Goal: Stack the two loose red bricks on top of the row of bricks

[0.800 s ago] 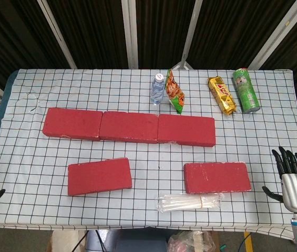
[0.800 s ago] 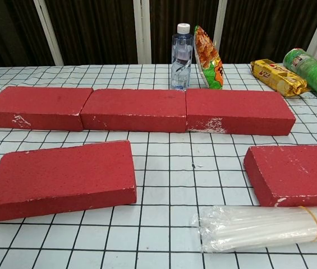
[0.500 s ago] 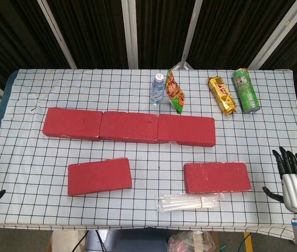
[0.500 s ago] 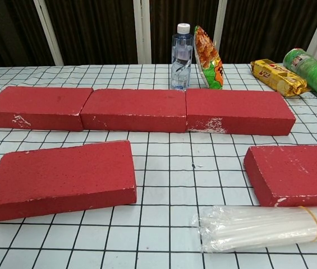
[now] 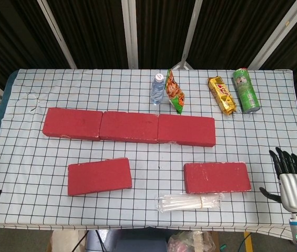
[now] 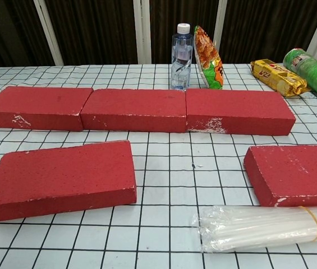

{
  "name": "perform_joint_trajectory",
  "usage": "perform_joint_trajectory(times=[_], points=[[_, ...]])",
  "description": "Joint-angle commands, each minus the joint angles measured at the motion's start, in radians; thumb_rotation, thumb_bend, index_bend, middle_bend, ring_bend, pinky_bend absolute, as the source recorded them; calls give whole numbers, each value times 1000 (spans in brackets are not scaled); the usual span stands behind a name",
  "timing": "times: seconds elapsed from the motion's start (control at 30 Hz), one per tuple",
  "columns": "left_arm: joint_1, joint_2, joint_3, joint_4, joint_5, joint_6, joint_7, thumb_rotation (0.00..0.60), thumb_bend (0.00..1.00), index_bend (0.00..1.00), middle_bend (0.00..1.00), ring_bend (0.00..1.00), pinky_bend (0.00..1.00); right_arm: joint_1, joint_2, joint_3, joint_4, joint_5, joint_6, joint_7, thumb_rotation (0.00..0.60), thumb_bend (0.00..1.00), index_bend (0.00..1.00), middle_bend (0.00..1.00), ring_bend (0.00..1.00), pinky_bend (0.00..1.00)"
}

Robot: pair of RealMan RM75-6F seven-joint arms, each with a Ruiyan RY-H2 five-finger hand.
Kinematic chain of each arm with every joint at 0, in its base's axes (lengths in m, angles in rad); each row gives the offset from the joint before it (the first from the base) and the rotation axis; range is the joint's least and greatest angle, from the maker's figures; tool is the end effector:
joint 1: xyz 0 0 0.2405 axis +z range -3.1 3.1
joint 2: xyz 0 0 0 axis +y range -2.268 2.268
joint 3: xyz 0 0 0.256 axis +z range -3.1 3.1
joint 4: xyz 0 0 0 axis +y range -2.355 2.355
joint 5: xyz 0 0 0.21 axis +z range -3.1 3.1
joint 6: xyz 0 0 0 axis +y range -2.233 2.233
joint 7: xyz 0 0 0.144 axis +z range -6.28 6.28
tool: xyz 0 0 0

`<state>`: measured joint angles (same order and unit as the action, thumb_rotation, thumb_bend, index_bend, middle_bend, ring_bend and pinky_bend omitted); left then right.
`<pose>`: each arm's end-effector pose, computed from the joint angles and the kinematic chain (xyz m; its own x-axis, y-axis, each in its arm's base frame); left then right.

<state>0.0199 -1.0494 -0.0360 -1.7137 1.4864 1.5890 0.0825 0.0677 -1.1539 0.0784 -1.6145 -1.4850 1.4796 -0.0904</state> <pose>-0.3102 0.1447 0.1844 0.4463 -0.0382 0.8941 0.8919 0.1011 -0.4408 -0.3105 -0.1814 0.1517 0.4403 0.0099 0.8978 -0.8977 0.0199 0.4401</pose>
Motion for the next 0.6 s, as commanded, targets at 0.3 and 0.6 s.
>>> perform_joint_trajectory(times=[0.3, 0.6], points=[[-7, -3, 0, 0, -1, -15, 11, 600, 0, 72, 22, 0, 0, 95, 77, 15, -152, 105, -210, -46, 600, 132, 0, 0, 0, 0], [-6, 0, -6, 0, -14, -16, 6, 600, 0, 72, 22, 0, 0, 248, 203, 52, -332, 321, -477, -173, 600, 133, 0, 0, 0, 0]])
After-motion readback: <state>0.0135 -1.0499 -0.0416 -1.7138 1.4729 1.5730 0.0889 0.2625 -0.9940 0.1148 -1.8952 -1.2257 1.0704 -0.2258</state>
